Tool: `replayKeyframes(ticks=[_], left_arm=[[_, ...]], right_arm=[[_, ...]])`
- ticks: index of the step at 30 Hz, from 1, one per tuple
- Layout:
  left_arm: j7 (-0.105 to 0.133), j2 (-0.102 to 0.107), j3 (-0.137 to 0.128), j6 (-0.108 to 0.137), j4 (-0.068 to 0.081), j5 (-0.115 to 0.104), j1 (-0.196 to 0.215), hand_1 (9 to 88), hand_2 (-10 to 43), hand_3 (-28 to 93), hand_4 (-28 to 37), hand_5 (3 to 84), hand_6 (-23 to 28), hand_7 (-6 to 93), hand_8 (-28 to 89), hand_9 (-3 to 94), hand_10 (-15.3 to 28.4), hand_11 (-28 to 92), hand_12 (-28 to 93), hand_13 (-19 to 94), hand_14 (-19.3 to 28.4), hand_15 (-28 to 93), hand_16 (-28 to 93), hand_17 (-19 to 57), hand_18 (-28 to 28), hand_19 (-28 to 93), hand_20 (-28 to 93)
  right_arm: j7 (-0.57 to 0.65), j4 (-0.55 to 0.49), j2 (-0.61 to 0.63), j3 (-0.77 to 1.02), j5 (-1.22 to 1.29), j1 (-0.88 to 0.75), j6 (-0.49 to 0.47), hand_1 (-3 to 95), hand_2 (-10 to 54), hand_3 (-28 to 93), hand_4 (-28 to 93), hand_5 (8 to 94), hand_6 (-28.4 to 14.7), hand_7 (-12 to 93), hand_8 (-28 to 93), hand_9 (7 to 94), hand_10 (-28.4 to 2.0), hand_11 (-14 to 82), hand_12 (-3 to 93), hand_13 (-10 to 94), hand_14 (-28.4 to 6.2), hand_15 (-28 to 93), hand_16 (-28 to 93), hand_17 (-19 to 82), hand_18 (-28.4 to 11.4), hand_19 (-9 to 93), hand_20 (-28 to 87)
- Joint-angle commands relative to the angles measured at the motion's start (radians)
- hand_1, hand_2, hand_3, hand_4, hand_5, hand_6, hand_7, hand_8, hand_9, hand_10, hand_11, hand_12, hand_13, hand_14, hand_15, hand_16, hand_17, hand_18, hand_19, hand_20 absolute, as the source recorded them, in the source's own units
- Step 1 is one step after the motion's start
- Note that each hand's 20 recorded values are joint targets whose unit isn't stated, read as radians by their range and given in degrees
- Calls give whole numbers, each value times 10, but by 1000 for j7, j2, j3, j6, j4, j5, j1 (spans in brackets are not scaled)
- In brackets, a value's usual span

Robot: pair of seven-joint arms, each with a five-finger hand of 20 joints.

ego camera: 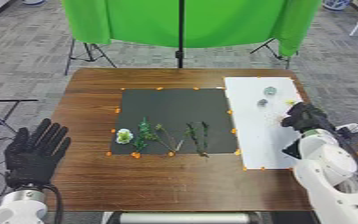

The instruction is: Arrange flowers

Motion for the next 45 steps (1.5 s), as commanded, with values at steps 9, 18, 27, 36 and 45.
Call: replayKeyframes(ticks=[9,18,27,36,45], left_arm=[[1,-19,19,6,7,-24,0,261,130,743,-283,442,93,128,-107,384,144,202,96,306,135,230,-33,-59,132,313,115],[17,-12,6,-10,-3,-24,24,260,130,744,-283,443,93,128,-107,384,144,202,95,306,134,229,-34,-59,133,313,115],[23,-8,11,-13,-4,-24,23,257,128,747,-283,441,92,127,-107,383,144,199,95,305,134,228,-33,-59,132,313,115],[14,13,52,-13,13,-18,-36,257,128,746,-283,441,93,127,-106,383,144,200,96,305,134,228,-32,-59,133,313,115],[-2,42,67,-14,19,-12,-70,256,129,746,-283,441,92,128,-108,384,144,202,96,306,134,232,-34,-59,133,313,115]], right_arm=[[23,176,-3,-133,-158,102,181,595,-95,680,-283,725,-4,232,-30,751,-122,113,307,579,-104,479,349,267,-205,806,439],[-14,-22,0,-149,-34,86,231,612,-95,691,-283,761,-8,328,25,813,-119,95,394,608,-97,475,407,283,-205,813,446],[-238,20,-180,-437,5,351,171,606,-95,706,-283,756,-11,331,28,806,-122,91,393,600,-100,479,406,276,-202,812,447],[-459,363,-438,-595,-50,495,156,602,-95,702,-283,747,-4,355,4,803,-112,93,387,602,-92,475,404,272,-195,806,452],[-431,468,-520,-605,-209,475,147,603,-95,693,-283,741,1,377,-15,803,-105,94,383,605,-86,464,409,273,-191,798,455]])
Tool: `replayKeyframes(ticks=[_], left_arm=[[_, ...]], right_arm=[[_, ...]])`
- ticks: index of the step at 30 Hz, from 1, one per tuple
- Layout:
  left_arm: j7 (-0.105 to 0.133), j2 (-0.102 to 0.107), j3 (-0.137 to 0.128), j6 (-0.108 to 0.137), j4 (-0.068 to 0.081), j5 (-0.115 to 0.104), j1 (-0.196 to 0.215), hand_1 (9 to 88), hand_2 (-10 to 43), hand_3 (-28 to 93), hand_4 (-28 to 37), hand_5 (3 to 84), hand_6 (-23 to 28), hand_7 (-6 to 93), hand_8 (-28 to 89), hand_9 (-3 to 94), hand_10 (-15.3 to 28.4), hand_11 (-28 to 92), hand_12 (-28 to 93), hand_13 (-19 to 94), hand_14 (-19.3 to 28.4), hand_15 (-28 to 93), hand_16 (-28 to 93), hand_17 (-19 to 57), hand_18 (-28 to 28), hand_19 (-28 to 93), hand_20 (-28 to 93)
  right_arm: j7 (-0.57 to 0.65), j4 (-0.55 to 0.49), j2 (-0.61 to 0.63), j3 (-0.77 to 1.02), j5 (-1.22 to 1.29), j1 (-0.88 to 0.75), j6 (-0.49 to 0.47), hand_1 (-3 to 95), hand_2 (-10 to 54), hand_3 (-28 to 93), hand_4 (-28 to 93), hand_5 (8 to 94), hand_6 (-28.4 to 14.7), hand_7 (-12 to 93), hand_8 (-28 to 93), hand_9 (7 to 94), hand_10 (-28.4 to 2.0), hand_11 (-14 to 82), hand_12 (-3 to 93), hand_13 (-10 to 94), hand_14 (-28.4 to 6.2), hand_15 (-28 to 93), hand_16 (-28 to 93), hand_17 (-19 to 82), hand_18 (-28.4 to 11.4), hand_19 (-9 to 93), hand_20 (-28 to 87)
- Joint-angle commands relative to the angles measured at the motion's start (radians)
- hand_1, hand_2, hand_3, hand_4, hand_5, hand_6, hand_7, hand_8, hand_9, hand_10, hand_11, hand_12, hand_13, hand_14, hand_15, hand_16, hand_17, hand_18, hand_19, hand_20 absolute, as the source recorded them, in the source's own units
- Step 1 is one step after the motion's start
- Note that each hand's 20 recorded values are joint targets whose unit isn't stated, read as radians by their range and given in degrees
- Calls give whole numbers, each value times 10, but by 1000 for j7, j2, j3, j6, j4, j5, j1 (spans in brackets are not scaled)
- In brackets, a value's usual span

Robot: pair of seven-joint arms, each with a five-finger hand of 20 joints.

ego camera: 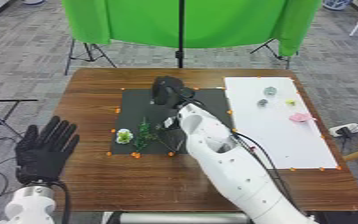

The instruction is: Arrange flowers

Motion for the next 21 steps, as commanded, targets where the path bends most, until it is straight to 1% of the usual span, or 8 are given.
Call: replayKeyframes(ticks=[1,2,5,7,11,13,16,21], left_arm=[[-13,22,2,-6,3,1,-11,257,129,746,-283,441,92,128,-108,384,144,203,96,306,134,233,-34,-59,133,313,115],[-12,23,3,3,2,-5,-13,257,129,746,-283,441,92,128,-108,384,144,203,96,306,135,233,-34,-59,133,313,115],[-16,27,5,-7,4,0,-15,257,129,745,-283,442,92,128,-108,384,143,202,96,306,134,233,-35,-59,133,313,115],[-20,27,7,-15,5,0,-17,257,129,746,-283,441,92,127,-108,384,143,202,95,307,134,233,-35,-59,133,313,115],[-13,25,-4,-19,4,-1,-4,257,130,745,-283,440,91,128,-107,383,143,202,95,306,134,232,-36,-59,133,313,115],[-13,24,-11,-18,3,1,4,258,131,743,-283,440,91,127,-107,388,145,203,97,321,136,250,-30,-59,133,314,115],[-19,20,-9,-18,4,0,0,258,131,743,-283,440,92,125,-106,396,145,210,103,332,135,274,-30,-59,133,316,117],[-10,21,-6,-14,4,-4,0,259,132,742,-283,440,92,124,-105,395,144,208,106,330,135,283,-40,-59,133,317,118]], right_arm=[[44,56,-86,-15,-161,-33,-33,605,-95,689,-283,740,2,378,-16,803,-104,94,382,605,-85,463,410,272,-191,796,455],[43,62,-98,-4,-171,-33,-58,605,-95,687,-283,739,3,377,-18,801,-104,93,382,605,-84,461,410,271,-190,794,455],[59,73,-114,1,-204,-32,-102,598,-95,685,-283,715,6,367,-38,781,-101,85,373,596,-78,448,408,268,-190,784,454],[84,67,-112,-2,-206,-30,-132,592,-95,672,-283,703,5,324,-49,748,-105,109,329,581,-81,449,386,262,-188,778,448],[118,42,-91,-26,-179,-28,-132,559,-95,713,-283,674,-3,217,-49,686,-120,172,234,557,-86,446,353,256,-188,773,436],[116,28,-85,-27,-175,-27,-140,541,-95,737,-283,658,-1,199,-64,663,-125,201,190,546,-91,456,337,255,-191,776,434],[150,6,-76,-36,-130,-22,-112,526,-95,754,-283,634,1,193,-135,640,-125,202,174,537,-97,469,316,251,-193,780,433],[137,-23,-55,-57,-97,-13,-68,501,-95,789,-283,616,11,181,-138,625,-126,198,171,528,-108,497,279,245,-196,780,431]])
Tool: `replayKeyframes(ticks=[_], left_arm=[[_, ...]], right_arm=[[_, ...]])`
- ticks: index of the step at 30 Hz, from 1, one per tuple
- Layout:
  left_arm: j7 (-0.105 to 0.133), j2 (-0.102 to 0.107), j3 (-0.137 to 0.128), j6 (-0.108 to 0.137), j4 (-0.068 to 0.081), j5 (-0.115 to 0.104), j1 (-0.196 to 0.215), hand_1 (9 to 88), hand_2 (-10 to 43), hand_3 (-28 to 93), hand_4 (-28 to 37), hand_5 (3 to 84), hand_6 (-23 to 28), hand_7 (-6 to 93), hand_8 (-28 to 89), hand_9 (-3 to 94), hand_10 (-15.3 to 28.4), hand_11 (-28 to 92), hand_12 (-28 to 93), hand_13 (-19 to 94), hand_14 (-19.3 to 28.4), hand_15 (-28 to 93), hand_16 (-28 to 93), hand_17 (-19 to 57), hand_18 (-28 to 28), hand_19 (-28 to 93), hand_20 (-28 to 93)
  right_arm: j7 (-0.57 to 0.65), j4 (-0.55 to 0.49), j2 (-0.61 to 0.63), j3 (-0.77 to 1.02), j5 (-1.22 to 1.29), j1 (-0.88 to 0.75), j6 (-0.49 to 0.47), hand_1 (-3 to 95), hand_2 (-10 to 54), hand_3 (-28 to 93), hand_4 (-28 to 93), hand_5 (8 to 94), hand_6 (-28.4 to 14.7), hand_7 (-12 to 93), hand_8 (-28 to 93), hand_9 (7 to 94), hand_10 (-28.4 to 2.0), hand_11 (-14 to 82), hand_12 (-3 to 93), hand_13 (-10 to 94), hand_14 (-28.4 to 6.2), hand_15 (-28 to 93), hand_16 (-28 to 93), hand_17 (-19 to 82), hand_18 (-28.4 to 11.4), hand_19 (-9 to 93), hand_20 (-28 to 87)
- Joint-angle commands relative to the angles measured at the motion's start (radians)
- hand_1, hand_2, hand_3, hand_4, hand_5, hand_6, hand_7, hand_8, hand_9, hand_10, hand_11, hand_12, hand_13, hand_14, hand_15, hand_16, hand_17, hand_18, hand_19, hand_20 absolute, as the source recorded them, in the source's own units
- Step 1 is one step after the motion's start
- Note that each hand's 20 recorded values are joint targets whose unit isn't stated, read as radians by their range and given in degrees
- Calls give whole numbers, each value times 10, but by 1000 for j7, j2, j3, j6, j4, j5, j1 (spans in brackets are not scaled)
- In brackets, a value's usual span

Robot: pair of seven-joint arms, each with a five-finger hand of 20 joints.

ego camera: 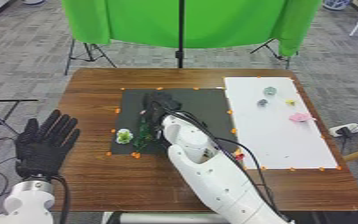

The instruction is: Arrange flowers

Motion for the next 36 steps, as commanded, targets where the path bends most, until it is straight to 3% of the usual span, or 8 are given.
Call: replayKeyframes(ticks=[1,5,13,19,24,29,36], left_arm=[[-2,-6,4,-6,5,-3,10,259,132,743,-283,441,92,124,-105,394,144,207,106,328,135,284,-41,-59,133,317,118],[-10,-8,9,0,6,-4,1,258,132,741,-283,440,91,124,-105,392,146,205,107,324,136,282,-44,-59,133,316,118],[-14,-4,21,12,14,-5,-22,258,133,741,-283,439,91,121,-104,390,144,201,109,322,135,277,-44,-58,133,315,118],[-19,-6,27,8,15,1,-23,258,133,742,-283,438,92,120,-103,390,143,199,110,322,134,275,-43,-58,133,313,118],[-14,-6,24,5,12,0,-13,258,133,741,-283,437,91,118,-102,389,143,195,109,322,133,271,-42,-58,133,313,119],[-12,-2,22,1,11,-4,-10,258,134,741,-283,438,91,118,-102,390,143,196,111,322,134,271,-40,-58,133,313,119],[-18,-8,10,-7,11,1,1,255,135,741,-283,438,91,118,-102,390,144,198,111,322,134,272,-40,-58,133,312,119]], right_arm=[[-5,-54,24,-22,46,17,60,497,-95,796,-283,633,24,178,-140,625,-128,196,170,524,-112,501,270,242,-196,775,428],[-9,-48,14,-20,53,16,59,480,-95,804,-283,681,38,164,-138,622,-133,176,163,519,-118,511,228,233,-195,752,414],[-5,-33,13,-19,48,21,62,463,-95,807,-283,692,34,148,-131,615,-134,154,157,513,-119,506,218,229,-196,744,412],[8,-18,8,-18,39,21,70,521,-94,705,-283,764,30,140,-37,644,-131,153,157,532,-113,501,216,235,-195,741,409],[14,-22,13,-26,43,18,80,490,-26,700,-283,759,26,132,-36,650,-131,152,156,537,-111,499,218,237,-194,741,408],[24,-17,16,-36,33,20,109,528,25,636,-283,751,16,128,-30,666,-126,150,157,545,-108,492,221,236,-188,736,405],[18,-16,19,-51,34,22,150,579,-68,717,-283,770,12,155,-18,695,-106,134,198,574,-83,413,377,246,-187,734,405]])
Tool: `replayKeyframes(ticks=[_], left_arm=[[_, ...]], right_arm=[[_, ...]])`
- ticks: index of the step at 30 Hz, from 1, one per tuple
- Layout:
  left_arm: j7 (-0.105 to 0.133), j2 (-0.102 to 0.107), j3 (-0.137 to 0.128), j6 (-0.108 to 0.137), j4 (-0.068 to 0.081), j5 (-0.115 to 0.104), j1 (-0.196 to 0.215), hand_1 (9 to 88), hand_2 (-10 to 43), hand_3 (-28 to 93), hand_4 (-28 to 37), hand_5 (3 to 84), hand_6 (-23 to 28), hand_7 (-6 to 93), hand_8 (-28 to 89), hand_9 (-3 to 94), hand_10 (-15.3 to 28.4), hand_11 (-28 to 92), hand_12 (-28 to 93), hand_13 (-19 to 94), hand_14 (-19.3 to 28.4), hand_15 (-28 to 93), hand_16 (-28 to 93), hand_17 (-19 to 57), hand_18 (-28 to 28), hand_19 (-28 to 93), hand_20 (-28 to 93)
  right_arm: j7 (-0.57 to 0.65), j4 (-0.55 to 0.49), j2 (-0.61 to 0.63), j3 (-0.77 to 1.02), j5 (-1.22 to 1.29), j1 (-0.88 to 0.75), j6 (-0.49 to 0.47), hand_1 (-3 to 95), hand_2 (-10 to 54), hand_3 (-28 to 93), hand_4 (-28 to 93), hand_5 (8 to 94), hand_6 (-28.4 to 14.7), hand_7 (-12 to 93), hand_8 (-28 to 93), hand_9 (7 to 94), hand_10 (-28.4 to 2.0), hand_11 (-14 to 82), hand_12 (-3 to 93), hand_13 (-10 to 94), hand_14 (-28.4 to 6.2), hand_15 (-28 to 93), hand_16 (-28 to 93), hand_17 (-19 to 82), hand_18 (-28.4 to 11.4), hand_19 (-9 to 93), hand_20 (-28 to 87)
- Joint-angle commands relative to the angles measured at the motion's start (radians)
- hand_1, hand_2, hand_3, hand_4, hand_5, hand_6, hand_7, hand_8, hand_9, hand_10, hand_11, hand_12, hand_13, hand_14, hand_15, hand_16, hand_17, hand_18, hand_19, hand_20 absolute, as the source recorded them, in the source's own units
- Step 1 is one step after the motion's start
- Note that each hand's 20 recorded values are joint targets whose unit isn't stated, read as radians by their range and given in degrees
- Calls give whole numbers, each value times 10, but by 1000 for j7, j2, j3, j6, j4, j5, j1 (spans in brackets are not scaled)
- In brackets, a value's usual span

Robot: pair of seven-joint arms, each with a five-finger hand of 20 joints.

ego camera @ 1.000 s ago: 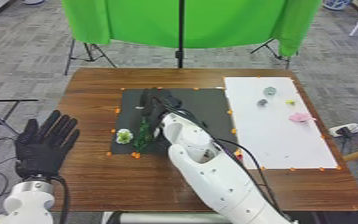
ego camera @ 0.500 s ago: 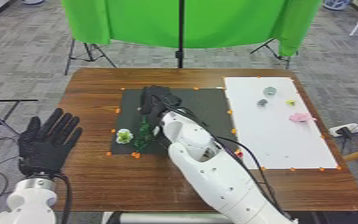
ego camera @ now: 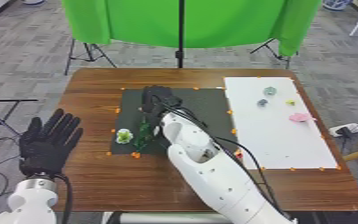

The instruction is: Arrange flowers

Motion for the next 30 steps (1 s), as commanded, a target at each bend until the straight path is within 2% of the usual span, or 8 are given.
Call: replayKeyframes(ticks=[1,4,10,13,16,19,23,30], left_arm=[[-10,-6,-10,-10,3,1,24,255,135,741,-283,438,91,118,-102,390,143,197,110,322,134,272,-40,-58,133,312,119],[-8,-1,-8,-13,3,-4,31,255,135,741,-283,438,91,119,-102,390,144,196,110,322,133,272,-41,-57,133,312,119],[-20,-16,-16,-14,4,-1,40,255,135,741,-283,438,92,117,-101,391,143,196,110,322,133,270,-41,-57,133,311,119],[-16,-15,-21,-14,4,0,44,255,135,742,-283,438,92,118,-102,390,143,197,111,323,133,272,-40,-57,133,311,119],[-7,-14,-25,-14,2,-2,51,255,136,741,-283,439,92,118,-102,390,142,197,111,323,133,272,-40,-57,133,311,119],[-12,-13,-23,-16,3,-2,49,256,136,741,-283,439,92,118,-102,390,141,198,111,323,133,273,-40,-57,133,311,120],[-18,-13,-20,-13,4,0,41,256,137,740,-283,439,92,118,-102,390,143,196,111,322,134,273,-41,-58,133,310,120],[-17,-13,-17,-9,5,-2,39,256,137,741,-283,439,92,118,-102,388,144,192,111,320,133,266,-39,-58,132,309,120]], right_arm=[[-4,1,-1,-13,-9,8,50,578,-81,722,-283,765,13,159,-21,695,-106,134,202,575,-82,408,382,247,-188,735,403],[3,-10,4,-15,5,4,50,551,-93,724,-283,746,7,174,-29,682,-113,165,170,572,-87,433,359,248,-191,741,398],[37,-53,33,-2,62,-4,44,464,-95,795,-283,686,4,174,-64,661,-129,173,162,551,-107,505,247,243,-194,745,395],[46,-74,66,9,63,4,7,401,-59,811,-283,694,-6,182,-68,657,-136,174,165,540,-118,523,227,239,-196,745,395],[-27,-97,81,38,34,-1,-110,370,-19,796,-280,778,-16,241,-4,656,-147,173,166,520,-133,535,226,232,-196,744,399],[-100,-111,75,64,25,-10,-242,313,43,814,-272,843,-5,296,-131,621,-154,150,162,461,-139,530,214,203,-191,728,410],[-114,-125,61,72,13,-26,-334,260,123,809,-270,807,11,235,-142,507,-148,77,140,362,-138,425,193,144,-181,682,406],[-146,-123,46,87,-11,-24,-458,227,162,787,-279,807,13,251,-153,462,-137,54,128,331,-132,261,223,116,-174,625,388]])
